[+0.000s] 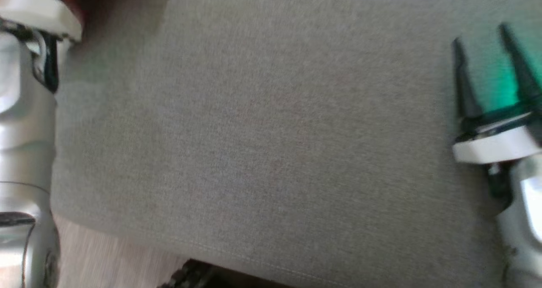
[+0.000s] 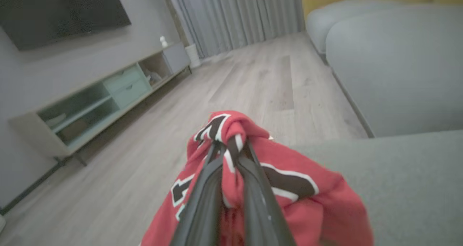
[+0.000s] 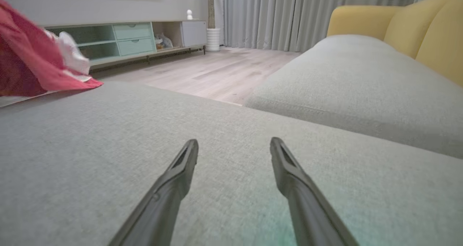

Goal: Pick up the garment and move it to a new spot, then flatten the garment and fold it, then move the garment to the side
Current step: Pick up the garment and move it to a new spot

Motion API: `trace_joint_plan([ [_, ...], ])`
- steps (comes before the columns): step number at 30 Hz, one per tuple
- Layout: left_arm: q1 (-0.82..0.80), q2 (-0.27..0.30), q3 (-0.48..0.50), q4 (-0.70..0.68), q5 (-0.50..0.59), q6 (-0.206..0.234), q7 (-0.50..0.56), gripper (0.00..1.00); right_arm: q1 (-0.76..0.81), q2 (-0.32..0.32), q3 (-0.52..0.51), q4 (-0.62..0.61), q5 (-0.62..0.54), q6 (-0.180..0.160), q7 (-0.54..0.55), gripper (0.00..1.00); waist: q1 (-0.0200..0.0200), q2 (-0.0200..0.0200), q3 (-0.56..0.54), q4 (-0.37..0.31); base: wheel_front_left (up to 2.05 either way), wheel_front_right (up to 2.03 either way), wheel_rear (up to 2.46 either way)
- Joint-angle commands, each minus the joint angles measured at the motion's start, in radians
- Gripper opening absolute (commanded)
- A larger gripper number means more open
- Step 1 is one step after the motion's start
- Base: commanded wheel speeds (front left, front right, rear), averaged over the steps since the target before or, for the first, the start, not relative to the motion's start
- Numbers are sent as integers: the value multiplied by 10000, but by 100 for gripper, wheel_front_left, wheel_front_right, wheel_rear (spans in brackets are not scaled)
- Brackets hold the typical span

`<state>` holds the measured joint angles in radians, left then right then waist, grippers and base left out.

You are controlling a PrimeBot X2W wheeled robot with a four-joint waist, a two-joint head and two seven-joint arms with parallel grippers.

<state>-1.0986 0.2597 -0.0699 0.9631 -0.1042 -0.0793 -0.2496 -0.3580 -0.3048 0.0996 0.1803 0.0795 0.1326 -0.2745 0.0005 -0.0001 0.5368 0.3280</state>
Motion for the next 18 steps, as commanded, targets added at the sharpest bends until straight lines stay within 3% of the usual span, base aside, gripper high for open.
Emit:
trace_joint_plan([
  [1, -18, 773, 71, -577, 157, 51, -118, 0, 730, 235, 311, 180, 35, -19, 127, 100, -5, 1, -993, -468, 0, 0, 0],
  [10, -299, 1053, -1069, -2626, 903, -275, -120, 0, 1507, 1554, 109, 11, 330, -19, 127, 100, -5, 1, -3236, -2099, 0, 0, 0],
  [18, 397, 424, -2193, -3811, 771, -452, 333, 0, 2090, 2084, -120, -520, 398, -19, 127, 100, -5, 1, -3866, -3567, 0, 0, 0],
])
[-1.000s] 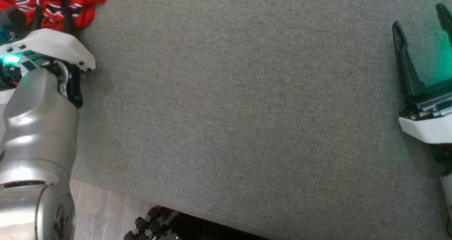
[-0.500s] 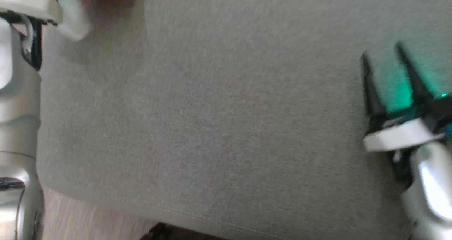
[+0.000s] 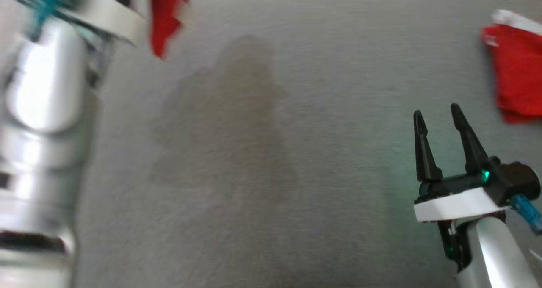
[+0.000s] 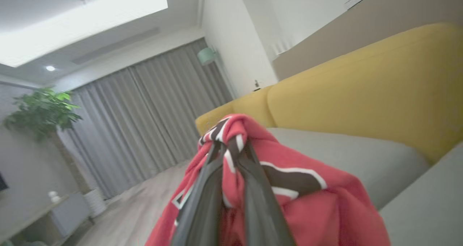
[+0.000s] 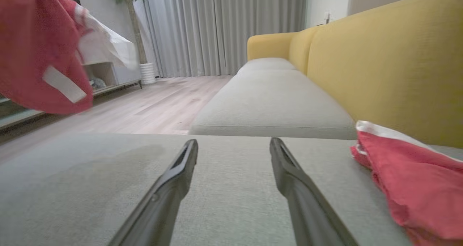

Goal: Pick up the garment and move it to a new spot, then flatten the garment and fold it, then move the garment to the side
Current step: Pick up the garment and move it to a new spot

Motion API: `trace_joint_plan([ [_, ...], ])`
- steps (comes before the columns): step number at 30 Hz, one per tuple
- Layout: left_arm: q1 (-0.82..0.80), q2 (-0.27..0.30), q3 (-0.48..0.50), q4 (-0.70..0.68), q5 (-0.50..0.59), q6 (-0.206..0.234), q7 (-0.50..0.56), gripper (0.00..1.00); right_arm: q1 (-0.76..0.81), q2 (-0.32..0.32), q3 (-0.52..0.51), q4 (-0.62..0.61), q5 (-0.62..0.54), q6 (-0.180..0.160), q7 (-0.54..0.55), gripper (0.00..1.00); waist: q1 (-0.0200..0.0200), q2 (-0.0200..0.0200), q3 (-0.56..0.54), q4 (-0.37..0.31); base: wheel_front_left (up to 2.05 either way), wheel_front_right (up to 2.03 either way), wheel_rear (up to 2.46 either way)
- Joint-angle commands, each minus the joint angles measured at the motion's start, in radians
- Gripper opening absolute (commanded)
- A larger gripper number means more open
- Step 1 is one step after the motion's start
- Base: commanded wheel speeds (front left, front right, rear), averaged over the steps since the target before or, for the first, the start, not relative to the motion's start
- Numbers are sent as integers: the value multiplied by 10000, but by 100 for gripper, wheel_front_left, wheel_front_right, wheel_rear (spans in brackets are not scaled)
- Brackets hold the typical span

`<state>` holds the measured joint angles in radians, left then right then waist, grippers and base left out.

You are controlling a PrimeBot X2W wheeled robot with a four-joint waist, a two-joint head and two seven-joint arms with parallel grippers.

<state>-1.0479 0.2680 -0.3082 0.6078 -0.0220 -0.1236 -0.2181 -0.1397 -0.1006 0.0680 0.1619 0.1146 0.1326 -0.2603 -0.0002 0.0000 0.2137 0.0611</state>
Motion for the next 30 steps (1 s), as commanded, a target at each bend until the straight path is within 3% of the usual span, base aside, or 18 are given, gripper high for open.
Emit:
trace_joint_plan([
  [1, 149, 183, 16, -409, -128, -20, 102, 0, -50, 95, 192, -404, 52, -19, -15, 100, 2, 0, -652, -1107, 0, 0, 0],
  [6, 2012, -758, -891, -729, -532, -43, 347, 0, 77, 302, 188, -681, 71, -19, -15, 100, 2, 0, -533, -1937, 0, 0, 0],
  [11, 4152, -1783, -2075, 8, -1087, -60, 193, 0, 81, 416, 265, -862, 118, -19, -15, 100, 2, 0, -170, -2502, 0, 0, 0],
  [12, 4923, -2004, -2850, 179, -1583, -65, 31, 100, 107, 437, 236, -886, 131, -19, -15, 100, 2, 0, -74, -2626, 0, 0, 0],
  [16, 5857, -2140, -3644, -58, -2392, -64, -289, 100, 284, 460, -9, -947, 153, -19, -15, 100, 2, 0, -148, -2487, 0, 0, 0],
  [19, 6365, -2161, -3529, -548, -2605, 324, -408, 100, 496, 473, -80, -873, 201, -19, -15, 100, 2, 0, -436, -2176, 0, 0, 0],
  [25, 7854, -2026, -2096, -2766, -2439, 1511, -432, 100, 1131, 490, -206, -636, 390, -19, -15, 100, 2, 0, -1379, -1226, 0, 0, 0],
  [30, 9217, -1905, -762, -3804, -2156, 2084, -434, 100, 1661, 495, -230, -343, 403, -19, -15, 100, 2, 0, -2038, -367, 0, 0, 0],
])
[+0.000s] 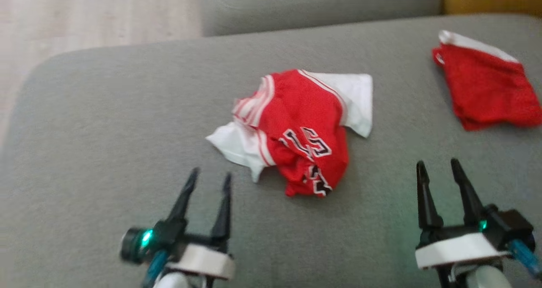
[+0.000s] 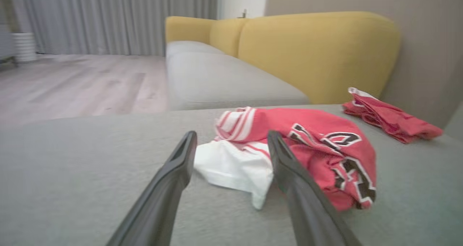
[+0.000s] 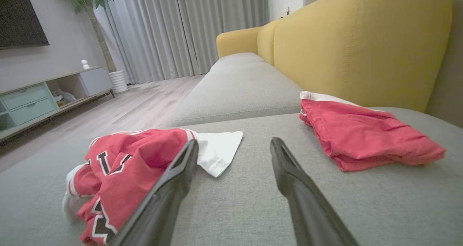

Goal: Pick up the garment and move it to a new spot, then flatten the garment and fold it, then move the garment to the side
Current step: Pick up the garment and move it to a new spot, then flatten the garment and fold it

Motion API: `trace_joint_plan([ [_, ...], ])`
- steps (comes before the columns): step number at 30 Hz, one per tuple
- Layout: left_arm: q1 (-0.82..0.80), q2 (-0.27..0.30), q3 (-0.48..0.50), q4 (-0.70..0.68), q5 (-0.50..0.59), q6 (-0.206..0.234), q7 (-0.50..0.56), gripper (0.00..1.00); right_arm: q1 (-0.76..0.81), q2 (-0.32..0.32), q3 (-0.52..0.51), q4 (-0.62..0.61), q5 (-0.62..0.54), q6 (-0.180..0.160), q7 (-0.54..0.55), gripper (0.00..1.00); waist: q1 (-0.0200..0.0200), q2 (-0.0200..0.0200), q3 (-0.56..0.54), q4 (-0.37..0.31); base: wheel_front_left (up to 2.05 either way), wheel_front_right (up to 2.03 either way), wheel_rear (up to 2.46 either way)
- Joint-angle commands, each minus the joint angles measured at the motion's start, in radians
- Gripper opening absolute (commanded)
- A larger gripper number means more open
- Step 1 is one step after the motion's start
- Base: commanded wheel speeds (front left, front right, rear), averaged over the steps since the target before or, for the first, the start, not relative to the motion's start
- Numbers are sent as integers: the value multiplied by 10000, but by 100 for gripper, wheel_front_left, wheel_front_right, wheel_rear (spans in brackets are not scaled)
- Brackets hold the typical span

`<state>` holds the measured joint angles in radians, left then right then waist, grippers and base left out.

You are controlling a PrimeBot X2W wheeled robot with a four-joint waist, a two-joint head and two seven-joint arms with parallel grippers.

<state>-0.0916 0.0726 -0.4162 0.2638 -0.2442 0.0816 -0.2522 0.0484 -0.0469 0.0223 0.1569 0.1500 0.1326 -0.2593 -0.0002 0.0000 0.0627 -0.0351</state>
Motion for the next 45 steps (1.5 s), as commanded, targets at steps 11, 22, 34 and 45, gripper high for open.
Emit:
trace_joint_plan([
  [11, 1446, -127, 2209, -1266, 500, 158, -94, 100, 386, -36, 343, 98, 234, -19, -24, 100, 2, 0, -1050, 1576, 0, 0, 0],
  [22, 1550, -206, 2737, -1277, 803, -133, -95, 100, 569, -35, 431, 205, 382, -19, -24, 100, 2, 0, -1109, 1662, 0, 0, 0],
  [34, 1527, -221, 2776, -1221, 774, -181, -95, 100, 532, -34, 509, 222, 417, -19, -24, 100, 2, 0, -962, 1488, 0, 0, 0],
  [45, 298, -222, 2580, -675, 846, -332, -95, 100, 61, -34, 655, 153, 217, -19, -24, 100, 2, 0, 135, 816, 0, 0, 0],
])
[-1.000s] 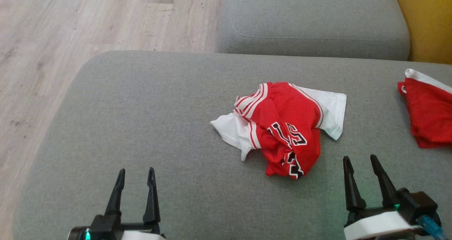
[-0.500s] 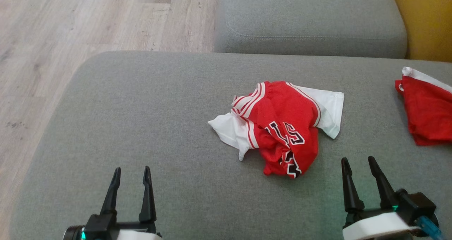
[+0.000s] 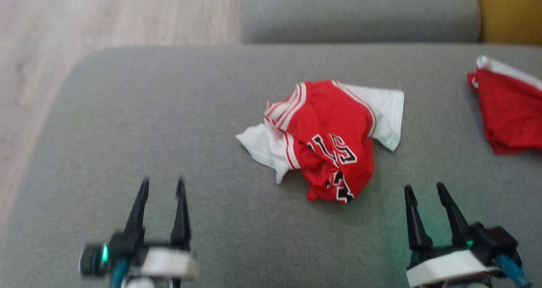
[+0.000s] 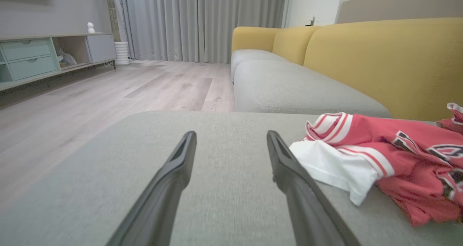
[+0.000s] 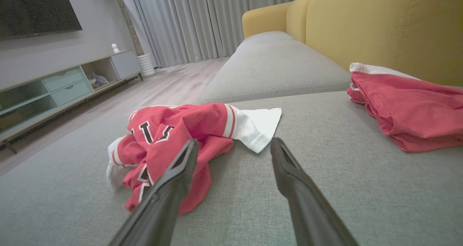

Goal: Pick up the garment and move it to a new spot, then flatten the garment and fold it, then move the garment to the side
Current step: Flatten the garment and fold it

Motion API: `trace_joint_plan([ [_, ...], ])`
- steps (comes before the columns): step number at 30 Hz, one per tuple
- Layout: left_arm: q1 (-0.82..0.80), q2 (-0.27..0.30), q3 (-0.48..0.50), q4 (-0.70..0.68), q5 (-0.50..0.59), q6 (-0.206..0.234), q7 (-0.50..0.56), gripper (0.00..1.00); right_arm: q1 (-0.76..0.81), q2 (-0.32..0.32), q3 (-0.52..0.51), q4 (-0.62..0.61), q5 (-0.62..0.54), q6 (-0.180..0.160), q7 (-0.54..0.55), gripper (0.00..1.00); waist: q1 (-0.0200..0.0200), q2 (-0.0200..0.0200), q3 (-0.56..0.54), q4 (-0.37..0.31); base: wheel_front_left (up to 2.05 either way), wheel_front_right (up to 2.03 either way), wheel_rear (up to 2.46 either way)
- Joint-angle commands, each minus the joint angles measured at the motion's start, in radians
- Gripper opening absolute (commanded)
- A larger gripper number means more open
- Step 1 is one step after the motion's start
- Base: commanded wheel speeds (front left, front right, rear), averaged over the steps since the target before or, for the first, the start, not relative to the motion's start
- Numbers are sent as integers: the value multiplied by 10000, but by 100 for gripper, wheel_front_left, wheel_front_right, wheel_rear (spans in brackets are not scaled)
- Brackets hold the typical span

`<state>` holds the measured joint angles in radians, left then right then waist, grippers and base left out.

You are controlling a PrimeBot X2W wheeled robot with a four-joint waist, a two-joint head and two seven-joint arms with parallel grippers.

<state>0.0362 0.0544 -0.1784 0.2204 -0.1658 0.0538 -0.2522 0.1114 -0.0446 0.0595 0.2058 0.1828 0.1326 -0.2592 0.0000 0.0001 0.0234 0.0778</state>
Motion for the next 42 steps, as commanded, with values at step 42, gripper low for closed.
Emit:
trace_joint_plan([
  [42, -10820, -41, -3969, 7021, -2253, -1617, 2429, 100, -2778, -57, 983, -646, -178, -19, -26, 100, 0, -1, 4619, -2933, 0, 0, 0],
])
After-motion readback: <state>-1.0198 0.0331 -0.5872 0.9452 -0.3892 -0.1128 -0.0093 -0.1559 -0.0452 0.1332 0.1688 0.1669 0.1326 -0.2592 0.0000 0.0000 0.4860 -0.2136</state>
